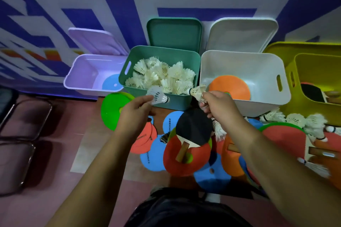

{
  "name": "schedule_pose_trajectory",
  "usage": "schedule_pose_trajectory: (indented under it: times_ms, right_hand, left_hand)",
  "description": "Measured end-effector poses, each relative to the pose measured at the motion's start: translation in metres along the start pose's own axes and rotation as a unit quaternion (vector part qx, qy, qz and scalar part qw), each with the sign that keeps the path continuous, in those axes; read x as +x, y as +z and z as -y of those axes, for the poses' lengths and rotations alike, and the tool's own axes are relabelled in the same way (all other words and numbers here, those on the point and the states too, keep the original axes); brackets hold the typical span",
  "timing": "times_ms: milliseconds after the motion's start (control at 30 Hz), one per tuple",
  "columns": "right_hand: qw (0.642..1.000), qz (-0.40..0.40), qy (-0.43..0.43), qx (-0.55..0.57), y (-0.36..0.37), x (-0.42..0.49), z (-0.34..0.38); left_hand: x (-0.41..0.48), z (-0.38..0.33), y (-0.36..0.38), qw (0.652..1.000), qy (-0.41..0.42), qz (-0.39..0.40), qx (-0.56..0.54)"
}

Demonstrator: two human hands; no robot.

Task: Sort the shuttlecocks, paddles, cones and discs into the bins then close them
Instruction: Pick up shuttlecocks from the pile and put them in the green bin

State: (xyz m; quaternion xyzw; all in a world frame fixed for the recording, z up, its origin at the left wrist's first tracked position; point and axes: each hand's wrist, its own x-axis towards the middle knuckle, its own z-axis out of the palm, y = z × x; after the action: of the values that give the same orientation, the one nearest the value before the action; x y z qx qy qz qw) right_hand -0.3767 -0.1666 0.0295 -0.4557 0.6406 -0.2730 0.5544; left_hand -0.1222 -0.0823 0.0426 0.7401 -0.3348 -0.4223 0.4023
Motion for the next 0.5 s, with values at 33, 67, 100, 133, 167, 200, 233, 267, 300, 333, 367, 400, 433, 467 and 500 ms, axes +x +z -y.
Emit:
schedule_pose_trajectory:
  times_ms: [33, 67, 100, 133, 167, 200, 233, 267, 300, 333, 367, 400, 433, 467, 500]
  right_hand:
    - [1.0, -0.004, 0.0, 0.005, 0.005, 0.005, 0.006]
    - [1.0, -0.01, 0.002, 0.012, 0.009, 0.009, 0.011]
    - [1.0, -0.016, 0.003, 0.019, 0.014, 0.013, 0.017]
    - [1.0, -0.019, 0.005, 0.019, 0.019, 0.018, 0.023]
    - [1.0, -0.02, 0.009, 0.009, 0.023, 0.024, 0.027]
    - [1.0, -0.02, 0.018, -0.014, 0.027, 0.028, 0.031]
    - [0.999, -0.017, 0.026, -0.04, 0.031, 0.032, 0.034]
    - [0.997, -0.015, 0.035, -0.062, 0.034, 0.035, 0.037]
    - [0.996, -0.015, 0.043, -0.072, 0.038, 0.038, 0.038]
    - [0.996, -0.019, 0.049, -0.076, 0.041, 0.041, 0.039]
    - [0.995, -0.025, 0.05, -0.079, 0.044, 0.044, 0.039]
    - [0.995, -0.032, 0.05, -0.084, 0.046, 0.045, 0.04]
    - [0.994, -0.036, 0.049, -0.087, 0.048, 0.046, 0.04]
    - [0.994, -0.036, 0.05, -0.089, 0.05, 0.047, 0.039]
    - [0.994, -0.033, 0.05, -0.089, 0.052, 0.048, 0.038]
  left_hand:
    - [0.004, 0.001, -0.008, 1.0, -0.006, -0.006, -0.01]
    - [0.008, 0.002, -0.013, 1.0, -0.009, -0.011, -0.019]
    - [0.012, 0.002, -0.019, 1.0, -0.012, -0.015, -0.025]
    - [0.016, 0.002, -0.025, 0.999, -0.015, -0.018, -0.031]
    - [0.02, 0.001, -0.029, 0.999, -0.018, -0.02, -0.035]
    - [0.024, 0.0, -0.033, 0.999, -0.019, -0.021, -0.04]
    - [0.029, -0.001, -0.037, 0.999, -0.02, -0.022, -0.045]
    - [0.035, -0.001, -0.04, 0.998, -0.019, -0.021, -0.053]
    - [0.04, -0.003, -0.042, 0.998, -0.018, -0.019, -0.056]
    - [0.047, -0.004, -0.045, 0.998, -0.016, -0.017, -0.059]
    - [0.055, -0.005, -0.047, 0.998, -0.015, -0.016, -0.059]
    - [0.063, -0.004, -0.049, 0.998, -0.013, -0.016, -0.063]
    - [0.071, -0.006, -0.052, 0.998, -0.012, -0.013, -0.064]
    - [0.079, -0.007, -0.055, 0.998, -0.008, -0.009, -0.066]
    - [0.087, -0.01, -0.058, 0.998, -0.004, -0.006, -0.064]
